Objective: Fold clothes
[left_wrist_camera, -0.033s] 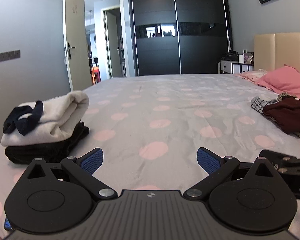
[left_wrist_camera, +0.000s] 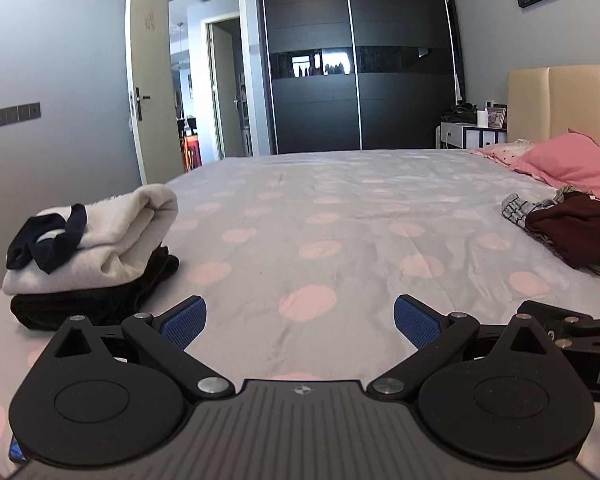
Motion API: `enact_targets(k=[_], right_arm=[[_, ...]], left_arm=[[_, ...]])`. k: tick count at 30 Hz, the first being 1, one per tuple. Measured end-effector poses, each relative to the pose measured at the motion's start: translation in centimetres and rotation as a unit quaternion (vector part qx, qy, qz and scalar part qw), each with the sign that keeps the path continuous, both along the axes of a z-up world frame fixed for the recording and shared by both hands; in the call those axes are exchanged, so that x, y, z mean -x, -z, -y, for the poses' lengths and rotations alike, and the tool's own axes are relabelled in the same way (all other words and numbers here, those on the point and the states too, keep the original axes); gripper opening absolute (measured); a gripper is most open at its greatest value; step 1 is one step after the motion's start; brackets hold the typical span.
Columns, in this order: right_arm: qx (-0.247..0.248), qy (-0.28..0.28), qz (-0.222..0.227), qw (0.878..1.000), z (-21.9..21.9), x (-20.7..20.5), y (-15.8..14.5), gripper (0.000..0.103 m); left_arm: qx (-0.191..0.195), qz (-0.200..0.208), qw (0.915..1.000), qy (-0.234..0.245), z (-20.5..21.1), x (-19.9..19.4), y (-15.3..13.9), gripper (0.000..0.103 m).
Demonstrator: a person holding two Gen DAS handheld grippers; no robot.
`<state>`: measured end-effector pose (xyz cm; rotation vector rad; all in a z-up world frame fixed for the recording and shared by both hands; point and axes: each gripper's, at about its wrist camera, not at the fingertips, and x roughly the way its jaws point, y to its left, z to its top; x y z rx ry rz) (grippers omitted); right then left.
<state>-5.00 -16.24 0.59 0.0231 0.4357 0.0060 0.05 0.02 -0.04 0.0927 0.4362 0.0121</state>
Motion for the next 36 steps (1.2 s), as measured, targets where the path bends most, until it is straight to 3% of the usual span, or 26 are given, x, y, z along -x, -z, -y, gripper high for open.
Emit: enact_targets(k=[6,11,36], right_arm=[[0.014,0.012,0.034,0.999,-0.7,0.8,-0.3,0.102],[-0.006,0.008,0.024,1.0,0.4,0.3,-0.2,0.102],[-0.013,0.007,0.058,0.998,-0.2,0.9,-1.7,0.102]], left_arm=[[0.01,-0.011,0.9999,0.0,-1.4,-1.2,-0.2,0.102],[-0.017,0.013,0.9998,-0.001,0.3,0.1,0.1,0.102],[-0.009,0.014,0.9999,-0.006,0.5,0.2,-0.8,0.102]])
